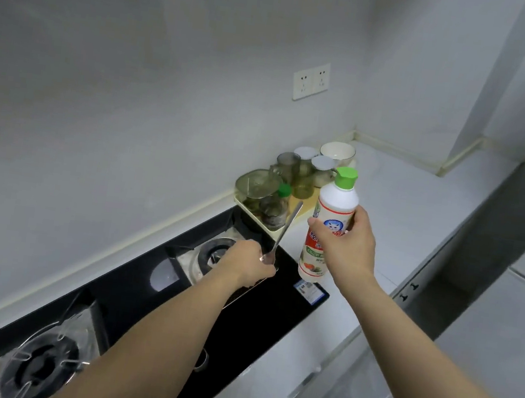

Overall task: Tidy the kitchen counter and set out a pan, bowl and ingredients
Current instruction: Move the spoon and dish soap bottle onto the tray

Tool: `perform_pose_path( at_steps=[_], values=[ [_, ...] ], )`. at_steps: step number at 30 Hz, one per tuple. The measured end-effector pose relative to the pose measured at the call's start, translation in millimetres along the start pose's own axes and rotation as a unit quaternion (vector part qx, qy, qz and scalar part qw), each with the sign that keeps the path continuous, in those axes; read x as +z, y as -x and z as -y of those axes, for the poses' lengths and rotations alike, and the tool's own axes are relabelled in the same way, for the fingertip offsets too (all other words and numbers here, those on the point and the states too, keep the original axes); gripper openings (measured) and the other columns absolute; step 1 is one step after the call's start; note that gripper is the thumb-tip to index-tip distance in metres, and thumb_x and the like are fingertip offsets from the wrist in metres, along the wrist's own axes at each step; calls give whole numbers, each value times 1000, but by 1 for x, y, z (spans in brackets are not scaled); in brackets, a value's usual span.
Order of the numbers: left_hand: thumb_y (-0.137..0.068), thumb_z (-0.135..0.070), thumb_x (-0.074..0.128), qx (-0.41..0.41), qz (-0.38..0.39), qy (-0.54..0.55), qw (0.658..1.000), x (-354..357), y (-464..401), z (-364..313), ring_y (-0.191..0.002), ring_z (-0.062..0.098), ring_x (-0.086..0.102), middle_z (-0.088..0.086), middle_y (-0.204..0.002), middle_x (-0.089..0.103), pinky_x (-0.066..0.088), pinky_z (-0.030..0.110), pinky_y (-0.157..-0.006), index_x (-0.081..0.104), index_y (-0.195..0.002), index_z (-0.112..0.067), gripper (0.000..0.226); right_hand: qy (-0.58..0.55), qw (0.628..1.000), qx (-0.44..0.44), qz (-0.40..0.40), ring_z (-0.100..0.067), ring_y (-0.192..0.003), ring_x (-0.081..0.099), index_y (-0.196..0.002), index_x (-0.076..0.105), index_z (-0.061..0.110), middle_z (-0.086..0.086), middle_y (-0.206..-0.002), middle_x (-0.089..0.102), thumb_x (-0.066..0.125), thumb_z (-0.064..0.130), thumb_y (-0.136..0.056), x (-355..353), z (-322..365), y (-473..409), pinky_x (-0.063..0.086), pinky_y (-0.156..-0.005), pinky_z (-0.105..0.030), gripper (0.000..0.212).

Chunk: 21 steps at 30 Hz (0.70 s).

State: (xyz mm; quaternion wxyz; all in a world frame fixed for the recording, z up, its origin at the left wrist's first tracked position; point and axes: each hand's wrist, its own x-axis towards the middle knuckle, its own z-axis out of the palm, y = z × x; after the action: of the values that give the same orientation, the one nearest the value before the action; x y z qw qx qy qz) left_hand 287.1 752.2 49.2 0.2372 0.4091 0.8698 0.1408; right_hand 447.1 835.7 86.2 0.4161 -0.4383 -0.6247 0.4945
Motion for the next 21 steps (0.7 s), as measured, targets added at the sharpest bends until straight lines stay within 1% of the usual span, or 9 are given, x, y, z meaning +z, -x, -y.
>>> perform_pose_path(
  at_steps=[4, 8, 10, 13, 15, 17, 19, 21],
  values=[
    [-75, -32, 67, -17, 20, 60, 998, -1, -56, -21, -55, 21, 69, 7, -69, 69, 60, 39, -62, 58, -77, -8, 25, 15, 1000, 8, -12, -16, -105, 59, -126, 48, 25, 4, -118, 59, 78, 33, -76, 4, -6, -56, 53, -90, -39, 59],
    [-75, -34, 66, -26, 51, 74, 996, 5, -98, -25, -58, 23, 71, 12, -78, 70, 61, 44, -65, 60, -87, -5, 32, 32, 999, 12, -17, -16, -105, 59, -127, 47, 25, 4, -119, 58, 77, 32, -78, 12, -14, -91, 52, -90, -36, 59],
    [-76, -32, 67, -33, 67, 92, 993, 9, -111, -25, -57, 23, 71, 13, -80, 69, 62, 41, -63, 59, -90, -2, 34, 30, 999, 17, -22, -16, -105, 59, -128, 47, 24, 3, -119, 59, 77, 31, -78, 16, -16, -102, 52, -89, -35, 59],
    [-76, -29, 68, -64, 87, 125, 986, 14, -130, -25, -55, 22, 71, 14, -85, 66, 61, 34, -54, 57, -93, 1, 36, 33, 999, 21, -27, -15, -103, 60, -123, 48, 26, 3, -116, 60, 78, 31, -77, 21, -21, -120, 53, -86, -33, 55],
    [-78, -27, 68, -80, 93, 140, 983, 18, -134, -24, -53, 21, 70, 13, -82, 65, 56, 27, -48, 55, -92, 0, 33, 29, 999, 24, -27, -14, -101, 61, -118, 47, 29, 4, -113, 61, 78, 30, -77, 23, -22, -127, 51, -81, -29, 51],
    [-79, -27, 68, -97, 98, 157, 978, 24, -141, -22, -54, 21, 70, 10, -79, 65, 56, 26, -48, 55, -94, -2, 32, 31, 999, 27, -24, -14, -100, 61, -115, 46, 32, 5, -112, 61, 78, 30, -77, 29, -25, -136, 51, -81, -29, 50],
    [-80, -28, 69, -115, 107, 184, 970, 30, -146, -22, -57, 20, 71, 10, -82, 66, 58, 28, -51, 55, -103, 0, 38, 29, 999, 30, -18, -14, -99, 61, -114, 45, 33, 6, -112, 60, 78, 31, -77, 35, -27, -142, 52, -83, -31, 50],
    [-80, -31, 69, -137, 119, 209, 961, 36, -152, -23, -58, 20, 72, 12, -94, 67, 60, 30, -56, 53, -116, 1, 50, 30, 999, 36, -9, -13, -98, 61, -113, 46, 33, 6, -111, 61, 79, 31, -76, 40, -31, -149, 53, -83, -32, 49]
  ],
)
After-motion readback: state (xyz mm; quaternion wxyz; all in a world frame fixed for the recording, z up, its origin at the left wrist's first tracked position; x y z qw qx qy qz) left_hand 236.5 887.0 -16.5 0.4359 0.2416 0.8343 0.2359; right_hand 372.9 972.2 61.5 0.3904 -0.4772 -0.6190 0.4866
